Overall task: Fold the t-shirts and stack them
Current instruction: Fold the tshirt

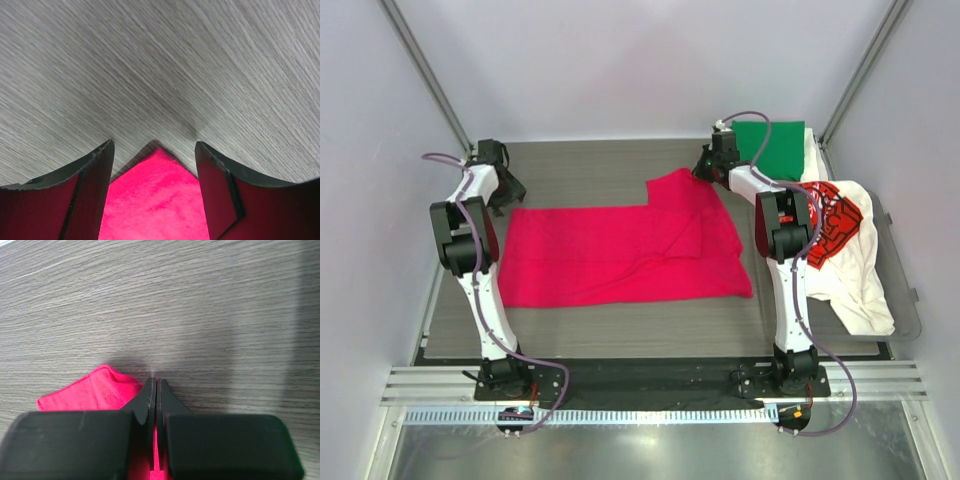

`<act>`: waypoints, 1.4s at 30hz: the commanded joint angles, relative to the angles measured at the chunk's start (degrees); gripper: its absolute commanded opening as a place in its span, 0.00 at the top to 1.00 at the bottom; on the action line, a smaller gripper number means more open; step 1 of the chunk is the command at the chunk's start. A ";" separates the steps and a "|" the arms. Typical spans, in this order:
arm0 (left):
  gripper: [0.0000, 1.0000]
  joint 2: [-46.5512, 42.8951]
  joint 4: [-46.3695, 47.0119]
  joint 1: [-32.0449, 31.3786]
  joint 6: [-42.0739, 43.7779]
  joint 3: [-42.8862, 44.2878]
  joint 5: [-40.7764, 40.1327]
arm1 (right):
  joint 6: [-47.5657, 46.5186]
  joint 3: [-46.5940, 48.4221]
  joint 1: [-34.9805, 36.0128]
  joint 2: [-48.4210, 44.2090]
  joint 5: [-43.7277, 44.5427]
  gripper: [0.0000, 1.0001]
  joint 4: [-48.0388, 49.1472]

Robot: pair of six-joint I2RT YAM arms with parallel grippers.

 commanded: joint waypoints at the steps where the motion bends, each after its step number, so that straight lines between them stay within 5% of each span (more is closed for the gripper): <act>1: 0.34 -1.09 -0.23 -0.44 -1.24 -2.28 -0.68 | 0.95 -0.49 -0.28 -0.68 -0.76 0.99 -0.59; 22: 0.53 -1.44 -1.02 -4.66 0.17 -3.34 -6.83 | 1.92 -0.32 -0.90 0.02 -2.26 0.99 -0.59; 31: 0.98 -0.73 -1.37 -4.75 0.87 -2.01 -5.78 | 1.48 -1.19 -0.98 -1.38 -5.58 0.99 0.55; 42: 1.00 -11.09 -2.78 -4.66 -0.97 -8.86 -4.11 | -2.91 -16.30 0.42 -20.18 -17.46 0.99 3.63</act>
